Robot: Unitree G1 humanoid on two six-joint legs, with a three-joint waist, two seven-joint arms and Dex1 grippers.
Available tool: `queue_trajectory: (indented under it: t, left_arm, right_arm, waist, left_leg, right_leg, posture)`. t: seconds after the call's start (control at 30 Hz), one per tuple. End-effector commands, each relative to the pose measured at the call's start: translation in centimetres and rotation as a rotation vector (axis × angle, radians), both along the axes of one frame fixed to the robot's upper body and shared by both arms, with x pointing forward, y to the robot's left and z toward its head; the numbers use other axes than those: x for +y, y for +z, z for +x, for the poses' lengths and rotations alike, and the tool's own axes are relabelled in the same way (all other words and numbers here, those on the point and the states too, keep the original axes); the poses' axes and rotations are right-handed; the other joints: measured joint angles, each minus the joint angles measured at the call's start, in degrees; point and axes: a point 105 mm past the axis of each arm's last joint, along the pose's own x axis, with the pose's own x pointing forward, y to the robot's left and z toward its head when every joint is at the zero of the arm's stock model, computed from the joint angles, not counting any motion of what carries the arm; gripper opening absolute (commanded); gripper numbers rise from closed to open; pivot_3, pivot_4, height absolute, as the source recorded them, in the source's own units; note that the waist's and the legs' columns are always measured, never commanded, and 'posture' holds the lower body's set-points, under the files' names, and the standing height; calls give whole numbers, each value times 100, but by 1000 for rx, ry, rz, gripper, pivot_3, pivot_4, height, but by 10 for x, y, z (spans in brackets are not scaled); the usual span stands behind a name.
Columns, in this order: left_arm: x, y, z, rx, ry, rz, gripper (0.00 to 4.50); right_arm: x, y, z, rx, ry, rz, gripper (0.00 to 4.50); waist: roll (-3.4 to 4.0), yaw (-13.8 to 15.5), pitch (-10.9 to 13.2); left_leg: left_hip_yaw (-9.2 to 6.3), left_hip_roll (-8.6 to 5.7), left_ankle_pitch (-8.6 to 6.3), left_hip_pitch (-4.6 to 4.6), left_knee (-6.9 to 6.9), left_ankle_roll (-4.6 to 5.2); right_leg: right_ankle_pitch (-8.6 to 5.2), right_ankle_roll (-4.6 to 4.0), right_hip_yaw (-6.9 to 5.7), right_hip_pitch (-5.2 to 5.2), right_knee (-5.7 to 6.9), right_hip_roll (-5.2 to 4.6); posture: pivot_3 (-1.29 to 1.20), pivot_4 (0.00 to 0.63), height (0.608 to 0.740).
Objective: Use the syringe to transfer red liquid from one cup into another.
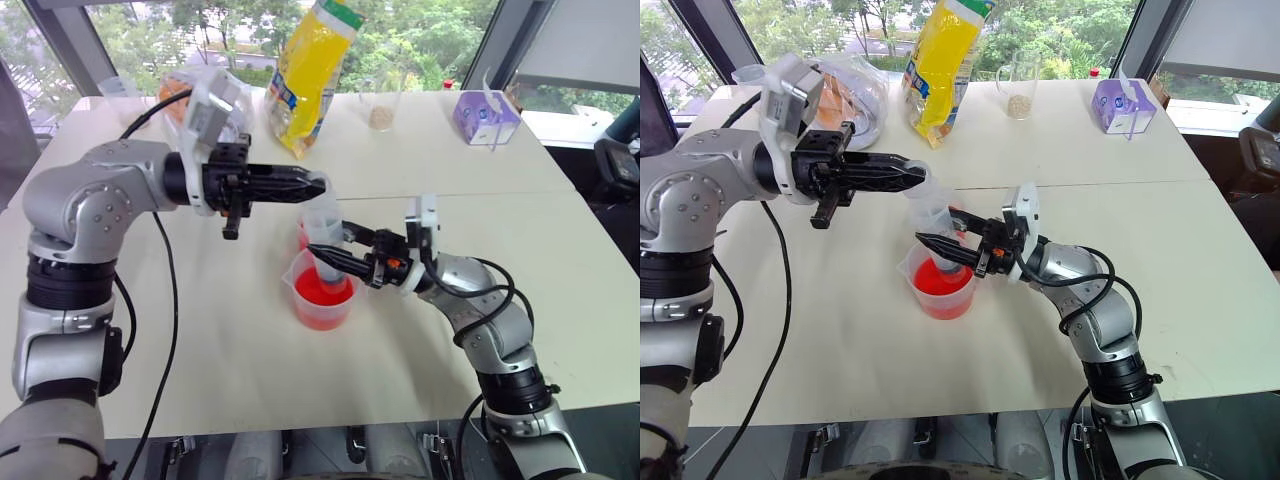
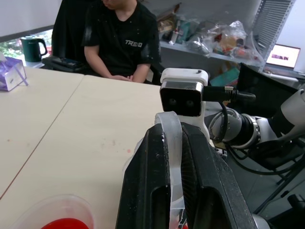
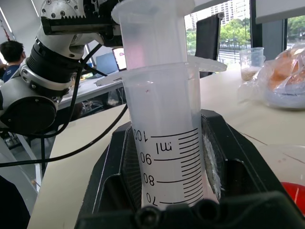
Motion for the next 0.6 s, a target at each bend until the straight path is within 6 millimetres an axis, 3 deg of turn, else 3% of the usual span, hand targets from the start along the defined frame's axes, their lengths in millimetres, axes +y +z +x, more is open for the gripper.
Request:
queue_trajectory:
  t: [0.03, 0.2, 0.3, 0.53, 0.6]
  left_arm:
    - [17, 38, 2, -157, 82, -81, 50]
    - [16, 28, 1, -130, 76, -69, 50]
    - [16, 21, 0, -95, 73, -59, 1153]
    - [27, 6, 1, -84, 122, -22, 4474]
    - [37, 6, 2, -84, 159, -15, 4474]
  right_arm:
    - [7, -13, -10, 39, 68, -37, 1362]
    - [9, -6, -9, 17, 65, -24, 1362]
    - [8, 3, -6, -8, 54, -10, 1362]
    - [5, 29, -4, -57, 42, 34, 1362]
    - [3, 38, -3, -64, 40, 56, 1362]
  waist:
    - [0, 0, 0]
    - [0, 0, 0]
    - [0, -6, 0]
    - [0, -4, 0]
    - [0, -4, 0]
  left_leg:
    - [0, 0, 0, 0, 0, 0]
    - [0, 0, 0, 0, 0, 0]
    - [-1, 1, 0, 0, 0, 0]
    - [-1, 2, 1, 1, 0, -2]
    - [-1, 2, 1, 0, 0, -2]
  right_leg:
    - [0, 0, 0, 0, 0, 0]
    - [0, 0, 0, 0, 0, 0]
    - [0, 0, 0, 0, 0, 0]
    - [0, 0, 0, 0, 2, 1]
    - [0, 0, 0, -1, 2, 0]
  posture:
    - [0, 150, 740]
    - [0, 150, 740]
    - [0, 150, 740]
    - [0, 150, 740]
    - [0, 150, 740]
